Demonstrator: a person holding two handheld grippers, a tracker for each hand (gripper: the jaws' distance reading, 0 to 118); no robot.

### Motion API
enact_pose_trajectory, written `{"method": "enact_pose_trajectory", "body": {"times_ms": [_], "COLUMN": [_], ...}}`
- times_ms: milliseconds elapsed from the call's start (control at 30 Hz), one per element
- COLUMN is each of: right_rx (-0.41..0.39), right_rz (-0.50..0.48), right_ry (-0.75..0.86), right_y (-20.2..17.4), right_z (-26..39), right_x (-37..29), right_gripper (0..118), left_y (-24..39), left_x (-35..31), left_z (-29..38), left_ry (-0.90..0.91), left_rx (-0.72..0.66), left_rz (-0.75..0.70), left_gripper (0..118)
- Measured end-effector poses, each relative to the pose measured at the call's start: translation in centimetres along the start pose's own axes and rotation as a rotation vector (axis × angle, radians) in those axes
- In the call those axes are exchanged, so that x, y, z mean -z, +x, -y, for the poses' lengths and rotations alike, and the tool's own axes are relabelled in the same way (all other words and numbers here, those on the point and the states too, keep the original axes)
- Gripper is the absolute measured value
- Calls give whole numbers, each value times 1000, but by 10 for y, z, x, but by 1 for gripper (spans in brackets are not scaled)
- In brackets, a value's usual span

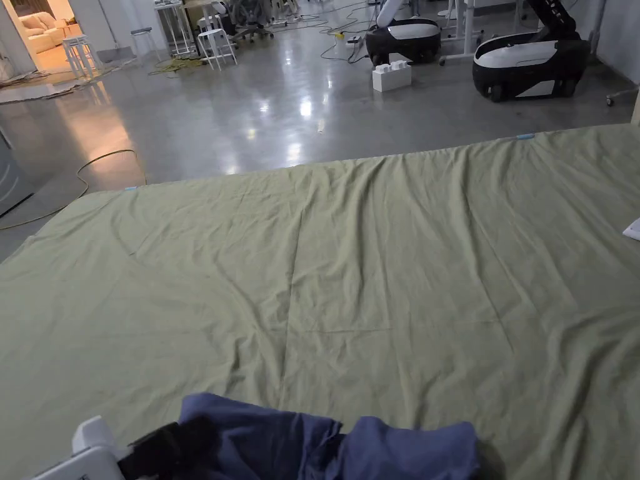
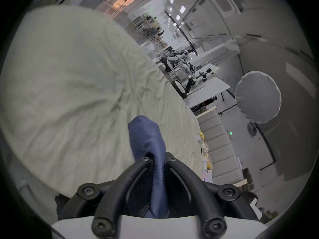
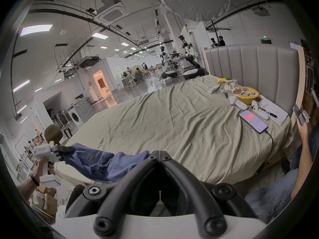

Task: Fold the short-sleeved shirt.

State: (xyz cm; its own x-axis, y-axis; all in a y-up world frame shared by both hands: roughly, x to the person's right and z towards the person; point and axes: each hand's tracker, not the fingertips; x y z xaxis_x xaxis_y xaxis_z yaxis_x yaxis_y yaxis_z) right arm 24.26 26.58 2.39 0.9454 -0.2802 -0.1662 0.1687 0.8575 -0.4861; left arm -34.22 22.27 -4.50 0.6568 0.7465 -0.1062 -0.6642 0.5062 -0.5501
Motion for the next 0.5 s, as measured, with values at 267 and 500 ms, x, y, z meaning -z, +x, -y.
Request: {"method": "enact_pose_trajectory", "body": {"times_ms": [267, 500], "right_rx": [11, 53], "right_rz": [6, 79], "right_ry": [8, 19], "right_y": [-1, 11], "right_z": [2, 9], "right_x": [-9, -21], "right_gripper": [0, 0], "left_y": [104, 133], "left_x": [119, 213], "left_z": [87, 161], "left_ry": [-216, -358], "left_rx": [222, 341], "left_rz": [47, -60], "left_gripper": [11, 17]}}
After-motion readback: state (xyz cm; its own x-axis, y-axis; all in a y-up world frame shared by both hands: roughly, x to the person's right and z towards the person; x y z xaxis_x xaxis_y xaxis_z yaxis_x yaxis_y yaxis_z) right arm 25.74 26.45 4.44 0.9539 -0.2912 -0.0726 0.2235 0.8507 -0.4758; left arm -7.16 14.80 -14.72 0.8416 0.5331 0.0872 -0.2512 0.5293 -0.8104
